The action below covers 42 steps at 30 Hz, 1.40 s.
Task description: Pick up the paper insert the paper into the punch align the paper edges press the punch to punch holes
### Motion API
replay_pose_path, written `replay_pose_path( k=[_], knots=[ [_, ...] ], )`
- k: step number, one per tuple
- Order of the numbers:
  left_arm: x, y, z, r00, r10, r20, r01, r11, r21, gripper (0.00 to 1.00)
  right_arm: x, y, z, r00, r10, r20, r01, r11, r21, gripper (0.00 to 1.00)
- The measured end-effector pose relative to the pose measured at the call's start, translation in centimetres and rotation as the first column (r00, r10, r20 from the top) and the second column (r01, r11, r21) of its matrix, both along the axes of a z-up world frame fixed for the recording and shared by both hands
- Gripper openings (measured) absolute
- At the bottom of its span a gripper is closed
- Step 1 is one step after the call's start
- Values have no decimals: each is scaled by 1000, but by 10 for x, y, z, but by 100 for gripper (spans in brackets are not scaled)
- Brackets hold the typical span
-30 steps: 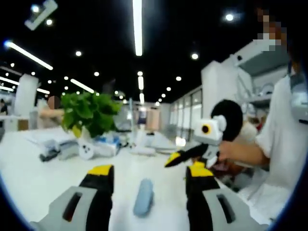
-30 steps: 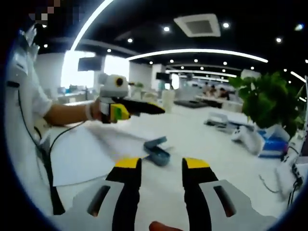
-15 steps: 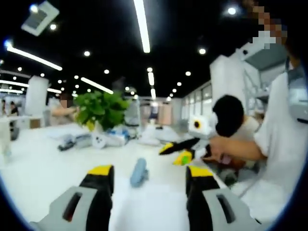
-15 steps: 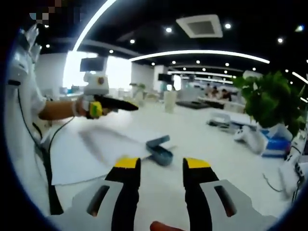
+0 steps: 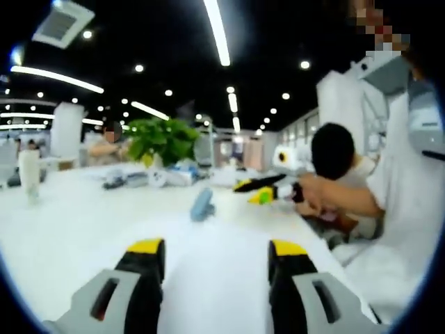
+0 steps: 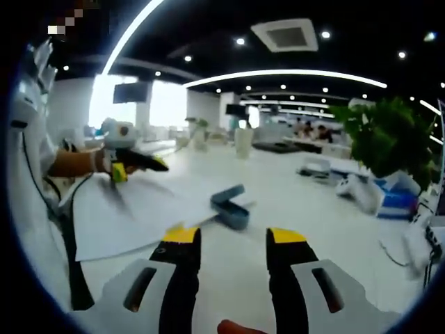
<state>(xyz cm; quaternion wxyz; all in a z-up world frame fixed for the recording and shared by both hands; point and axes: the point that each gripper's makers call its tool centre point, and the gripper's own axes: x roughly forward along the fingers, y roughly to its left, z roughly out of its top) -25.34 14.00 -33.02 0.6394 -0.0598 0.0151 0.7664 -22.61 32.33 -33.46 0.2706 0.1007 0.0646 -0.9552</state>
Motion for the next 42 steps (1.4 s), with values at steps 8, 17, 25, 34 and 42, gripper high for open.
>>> replay_pose_path(
  k=[8,17,25,34,42],
  knots=[
    [3,-1,7,1000,-1,0,0,999,40,59,5,-2,0,1000,3,3,-3,1000,5,40],
    [6,2,-3,997,8,-74,-9,1000,-18,58,5,5,-6,1000,9,12,-9,1000,6,40],
    [6,3,-9,996,7,-88,-11,999,-45,60,-2,7,-17,999,34,25,-34,999,7,40],
    [7,4,-15,996,-5,-85,-1,997,-71,58,-24,0,-15,996,91,6,-91,996,-4,40],
    [12,7,-22,996,-30,-84,21,994,-105,58,-49,-13,-16,982,190,10,-190,982,-19,41]
  ],
)
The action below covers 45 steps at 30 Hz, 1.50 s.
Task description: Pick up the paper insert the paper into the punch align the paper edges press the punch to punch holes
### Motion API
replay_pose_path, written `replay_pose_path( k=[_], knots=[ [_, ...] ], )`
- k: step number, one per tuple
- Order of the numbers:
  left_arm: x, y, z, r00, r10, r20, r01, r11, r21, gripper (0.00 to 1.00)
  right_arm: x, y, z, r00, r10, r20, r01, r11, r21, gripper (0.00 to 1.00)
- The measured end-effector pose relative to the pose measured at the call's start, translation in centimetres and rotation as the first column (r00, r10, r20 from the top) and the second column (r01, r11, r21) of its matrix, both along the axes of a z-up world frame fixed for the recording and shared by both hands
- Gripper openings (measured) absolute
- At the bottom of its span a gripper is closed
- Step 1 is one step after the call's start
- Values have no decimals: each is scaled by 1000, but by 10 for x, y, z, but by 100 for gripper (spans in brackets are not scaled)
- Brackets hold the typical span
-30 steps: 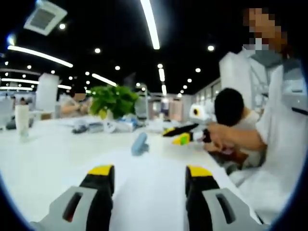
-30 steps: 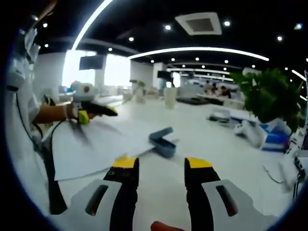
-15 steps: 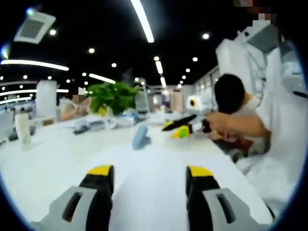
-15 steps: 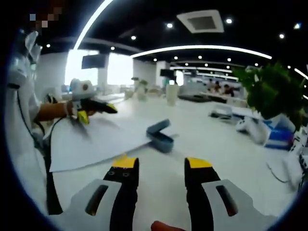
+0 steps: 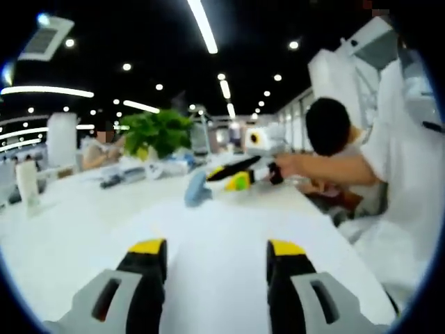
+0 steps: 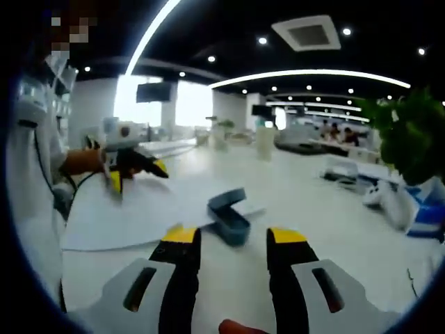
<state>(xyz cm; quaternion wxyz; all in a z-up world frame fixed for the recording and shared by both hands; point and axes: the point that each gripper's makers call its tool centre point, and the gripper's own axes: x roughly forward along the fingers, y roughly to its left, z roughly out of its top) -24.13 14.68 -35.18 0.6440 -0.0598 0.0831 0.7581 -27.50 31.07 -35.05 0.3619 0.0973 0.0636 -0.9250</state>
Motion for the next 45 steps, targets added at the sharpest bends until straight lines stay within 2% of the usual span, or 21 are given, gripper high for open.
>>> replay_pose_path(
  k=[3,6,9,16,29,33,45],
  knots=[
    [1,1,-2,1000,-4,0,4,1000,-10,58,-6,-4,-3,999,37,11,-37,999,15,41],
    [2,1,-3,1000,-13,-4,13,1000,-18,58,-6,-12,-5,994,106,37,-106,994,-15,39],
    [4,2,-3,1000,-24,16,24,1000,-16,58,-8,-13,-5,990,139,38,-139,990,-16,38],
    [6,4,-8,999,-34,17,34,999,-37,58,-8,-18,-16,977,200,71,-203,979,30,36],
    [3,5,-7,998,-30,49,32,999,-31,57,-12,-22,-18,961,265,78,-268,963,27,29],
    [3,5,-7,998,-28,47,30,999,-31,57,-11,-23,-18,958,278,73,-281,959,24,24],
    [3,5,-9,998,-28,49,30,999,-40,56,-8,-26,-16,950,305,65,-307,952,20,23]
  ],
)
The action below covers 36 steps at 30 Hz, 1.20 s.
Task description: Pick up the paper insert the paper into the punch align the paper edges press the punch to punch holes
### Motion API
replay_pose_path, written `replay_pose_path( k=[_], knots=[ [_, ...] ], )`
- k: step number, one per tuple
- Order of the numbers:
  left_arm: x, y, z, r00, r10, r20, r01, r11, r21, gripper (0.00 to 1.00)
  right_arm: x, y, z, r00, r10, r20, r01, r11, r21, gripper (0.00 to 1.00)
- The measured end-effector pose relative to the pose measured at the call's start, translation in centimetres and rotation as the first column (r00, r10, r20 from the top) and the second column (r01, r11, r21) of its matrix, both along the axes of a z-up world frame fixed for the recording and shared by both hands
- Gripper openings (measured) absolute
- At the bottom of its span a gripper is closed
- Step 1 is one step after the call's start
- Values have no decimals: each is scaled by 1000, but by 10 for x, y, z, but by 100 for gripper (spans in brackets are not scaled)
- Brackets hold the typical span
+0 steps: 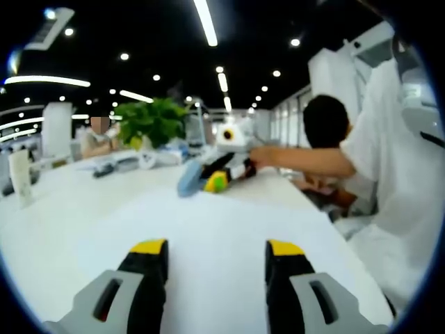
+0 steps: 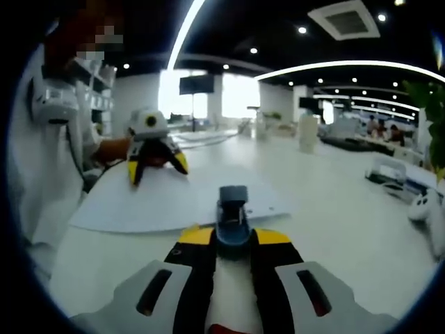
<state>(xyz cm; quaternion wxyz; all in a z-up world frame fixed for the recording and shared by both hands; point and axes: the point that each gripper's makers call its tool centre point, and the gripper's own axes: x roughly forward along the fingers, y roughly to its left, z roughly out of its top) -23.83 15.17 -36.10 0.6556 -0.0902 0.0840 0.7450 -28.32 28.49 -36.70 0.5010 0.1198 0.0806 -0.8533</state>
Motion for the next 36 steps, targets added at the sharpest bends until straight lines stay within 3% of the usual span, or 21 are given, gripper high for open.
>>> replay_pose_path(
  k=[11,16,36],
  knots=[
    [0,1,-10,1000,3,-15,-4,999,-52,54,4,0,0,1000,18,7,-18,1000,-2,23],
    [-2,1,-10,1000,8,9,-8,998,-55,54,6,1,0,1000,24,12,-24,1000,-6,23],
    [-2,3,-10,1000,9,6,-9,999,-53,54,22,-3,0,995,96,11,-96,995,1,23]
  ],
)
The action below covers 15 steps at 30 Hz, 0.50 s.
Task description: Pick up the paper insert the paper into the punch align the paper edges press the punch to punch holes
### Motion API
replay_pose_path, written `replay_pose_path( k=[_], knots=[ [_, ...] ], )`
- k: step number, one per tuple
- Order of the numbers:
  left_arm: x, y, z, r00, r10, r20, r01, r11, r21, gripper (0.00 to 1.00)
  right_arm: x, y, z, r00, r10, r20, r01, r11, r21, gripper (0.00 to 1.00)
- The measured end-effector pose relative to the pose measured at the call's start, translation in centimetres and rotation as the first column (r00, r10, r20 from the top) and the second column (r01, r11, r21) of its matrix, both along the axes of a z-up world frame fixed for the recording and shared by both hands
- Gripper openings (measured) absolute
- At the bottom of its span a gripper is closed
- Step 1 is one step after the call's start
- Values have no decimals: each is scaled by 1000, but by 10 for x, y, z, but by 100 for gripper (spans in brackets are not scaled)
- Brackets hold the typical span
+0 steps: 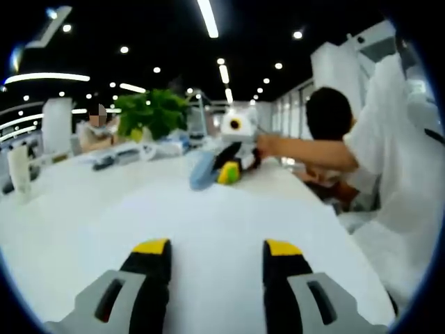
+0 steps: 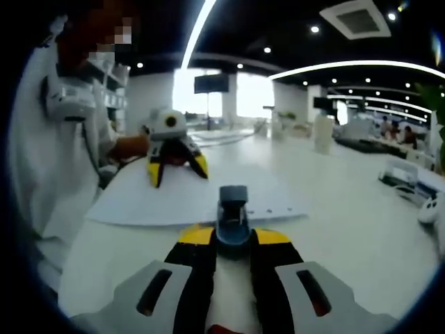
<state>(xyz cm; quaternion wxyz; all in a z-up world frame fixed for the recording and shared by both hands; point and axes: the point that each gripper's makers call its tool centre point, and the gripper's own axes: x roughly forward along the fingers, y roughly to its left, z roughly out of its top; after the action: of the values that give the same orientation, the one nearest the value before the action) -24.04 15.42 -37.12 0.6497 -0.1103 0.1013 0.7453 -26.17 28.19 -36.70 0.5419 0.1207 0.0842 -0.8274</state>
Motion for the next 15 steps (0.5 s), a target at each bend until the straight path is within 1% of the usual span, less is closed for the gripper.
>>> replay_pose_path(
  k=[8,11,15],
  knots=[
    [0,0,0,1000,-1,0,1,1000,1,54,3,-3,0,1000,18,0,-18,1000,-1,23],
    [0,0,0,1000,-1,0,1,1000,1,54,7,-3,2,999,40,-4,-40,999,-4,23],
    [0,0,0,1000,-1,0,1,1000,1,54,9,-3,0,999,49,4,-49,999,2,23]
  ],
)
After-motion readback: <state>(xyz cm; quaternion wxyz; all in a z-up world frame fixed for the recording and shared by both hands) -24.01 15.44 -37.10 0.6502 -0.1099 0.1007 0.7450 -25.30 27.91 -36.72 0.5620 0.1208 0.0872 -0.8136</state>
